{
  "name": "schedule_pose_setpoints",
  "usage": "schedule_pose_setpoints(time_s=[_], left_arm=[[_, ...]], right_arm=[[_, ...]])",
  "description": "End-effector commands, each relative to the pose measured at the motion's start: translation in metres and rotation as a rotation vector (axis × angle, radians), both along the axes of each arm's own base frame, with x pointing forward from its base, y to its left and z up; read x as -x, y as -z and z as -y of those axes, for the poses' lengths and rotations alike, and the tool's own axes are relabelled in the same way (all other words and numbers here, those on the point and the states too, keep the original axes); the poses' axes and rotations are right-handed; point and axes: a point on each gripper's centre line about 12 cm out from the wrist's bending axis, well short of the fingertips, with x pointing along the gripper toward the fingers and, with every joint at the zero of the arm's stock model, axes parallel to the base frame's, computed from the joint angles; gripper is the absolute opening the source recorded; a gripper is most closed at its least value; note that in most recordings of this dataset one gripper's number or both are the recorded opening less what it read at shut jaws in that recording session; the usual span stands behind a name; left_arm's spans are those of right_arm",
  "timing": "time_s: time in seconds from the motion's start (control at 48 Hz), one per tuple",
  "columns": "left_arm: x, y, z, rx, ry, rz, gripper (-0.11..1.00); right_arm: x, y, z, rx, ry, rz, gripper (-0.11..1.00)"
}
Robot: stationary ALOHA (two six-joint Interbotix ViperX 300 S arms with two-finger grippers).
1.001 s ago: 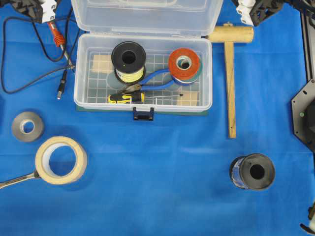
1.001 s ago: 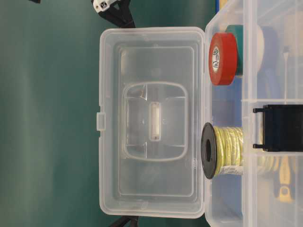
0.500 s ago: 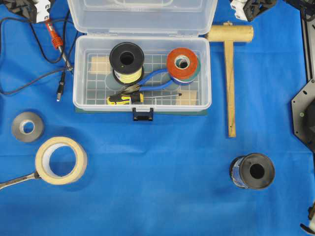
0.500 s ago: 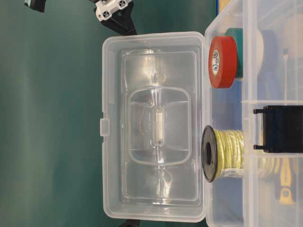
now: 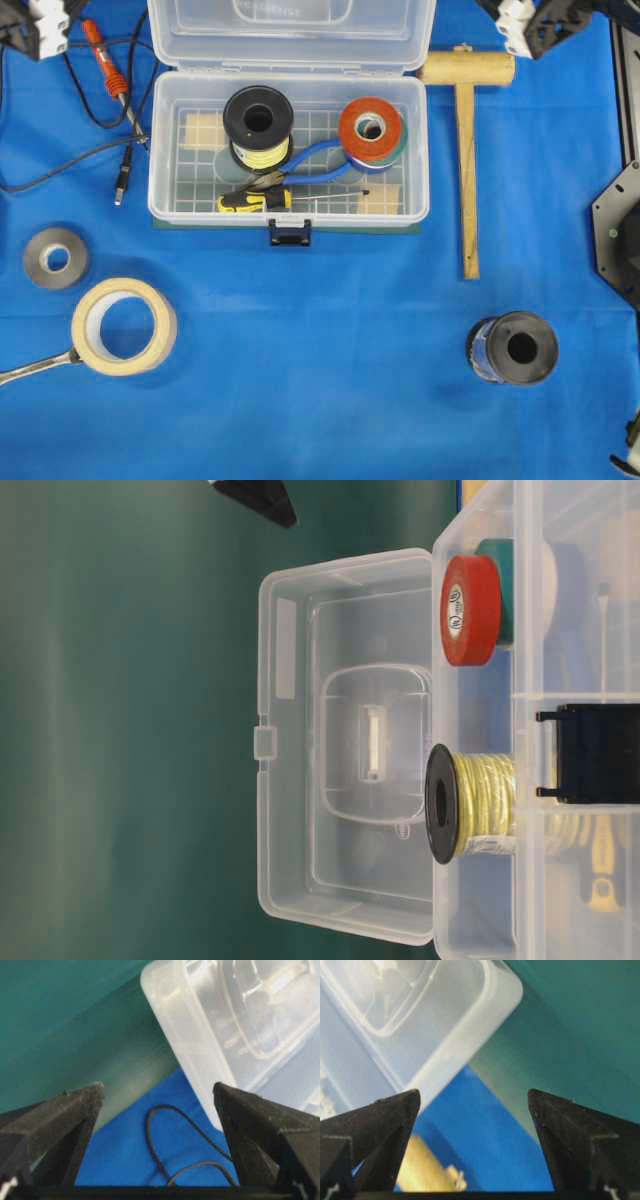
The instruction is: Open the tool box with both arms.
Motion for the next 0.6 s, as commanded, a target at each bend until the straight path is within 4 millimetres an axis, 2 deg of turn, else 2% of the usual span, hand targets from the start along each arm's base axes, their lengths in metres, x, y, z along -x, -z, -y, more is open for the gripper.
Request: schedule_pose_setpoints(time_s=[0.0,0.104,0.209,0.584], left_arm=[[0.007,-0.010,0.007,-0.022,-0.001,0.023,0.89],[0.016,-0.016,0.019,-0.023,0.007,0.031,0.89],[0.019,-0.022,0.036,-0.023,0.051,0.040,0.89],[0.006,-0.025,0.108,0.005,0.391,0.072,0.89]], right_arm=[[0.006,-0.010,-0.006,0.014,0.003,0.027,0.86],[0.012,-0.013,-0.019,0.004,-0.014,0.028,0.86],[0.008,-0.015,-0.035,-0.002,-0.065,0.035,0.86],[-0.030,-0.013,-0.117,-0.049,-0.410,0.047,0.86]])
